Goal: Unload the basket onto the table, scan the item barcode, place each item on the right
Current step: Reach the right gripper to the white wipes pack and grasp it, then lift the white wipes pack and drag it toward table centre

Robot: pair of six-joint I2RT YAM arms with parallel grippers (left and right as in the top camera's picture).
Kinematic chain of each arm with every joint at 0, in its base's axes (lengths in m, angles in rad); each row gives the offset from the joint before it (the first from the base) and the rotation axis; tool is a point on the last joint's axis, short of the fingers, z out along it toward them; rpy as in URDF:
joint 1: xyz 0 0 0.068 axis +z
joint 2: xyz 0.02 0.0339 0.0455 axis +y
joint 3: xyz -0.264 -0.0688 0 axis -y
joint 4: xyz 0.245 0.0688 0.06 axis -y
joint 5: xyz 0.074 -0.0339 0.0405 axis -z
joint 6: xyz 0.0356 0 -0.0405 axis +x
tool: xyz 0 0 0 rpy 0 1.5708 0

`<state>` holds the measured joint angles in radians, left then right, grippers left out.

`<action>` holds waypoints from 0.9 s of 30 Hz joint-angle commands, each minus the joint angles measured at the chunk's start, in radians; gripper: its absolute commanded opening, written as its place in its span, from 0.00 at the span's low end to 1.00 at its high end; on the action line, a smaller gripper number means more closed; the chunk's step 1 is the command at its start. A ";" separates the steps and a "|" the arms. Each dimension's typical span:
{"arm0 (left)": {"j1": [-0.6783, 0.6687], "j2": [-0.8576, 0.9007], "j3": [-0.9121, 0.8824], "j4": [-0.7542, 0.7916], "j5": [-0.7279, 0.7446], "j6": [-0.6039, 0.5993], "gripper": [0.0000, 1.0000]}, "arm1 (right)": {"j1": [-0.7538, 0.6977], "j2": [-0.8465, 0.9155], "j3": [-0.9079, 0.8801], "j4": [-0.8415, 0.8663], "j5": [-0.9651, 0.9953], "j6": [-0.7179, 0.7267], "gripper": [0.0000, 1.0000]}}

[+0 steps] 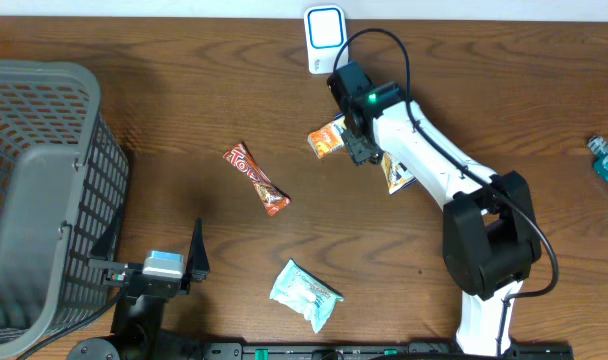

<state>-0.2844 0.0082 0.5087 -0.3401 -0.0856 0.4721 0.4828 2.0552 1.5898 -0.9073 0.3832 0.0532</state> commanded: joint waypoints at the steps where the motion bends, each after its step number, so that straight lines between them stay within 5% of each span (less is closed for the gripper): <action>1: -0.005 -0.005 0.002 0.005 -0.013 0.006 1.00 | -0.005 -0.004 -0.093 0.106 0.064 -0.093 0.70; 5: -0.005 -0.005 0.002 0.005 -0.013 0.006 1.00 | -0.010 -0.004 -0.208 0.298 0.082 -0.249 0.61; 12: -0.005 -0.005 0.002 0.005 -0.013 0.006 1.00 | -0.019 -0.004 -0.269 0.397 0.228 -0.276 0.01; 18: -0.005 -0.005 0.002 0.005 -0.013 0.006 1.00 | -0.003 -0.043 -0.221 0.282 0.015 -0.243 0.01; 24: -0.005 -0.005 0.002 0.004 -0.013 0.006 1.00 | -0.034 -0.156 -0.029 0.046 -0.556 -0.225 0.01; 27: -0.005 -0.005 0.002 0.005 -0.013 0.006 1.00 | -0.074 -0.212 0.034 -0.082 -0.917 -0.333 0.01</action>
<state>-0.2844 0.0086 0.5087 -0.3401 -0.0856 0.4721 0.4511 1.9450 1.5486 -0.9272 -0.0563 -0.1940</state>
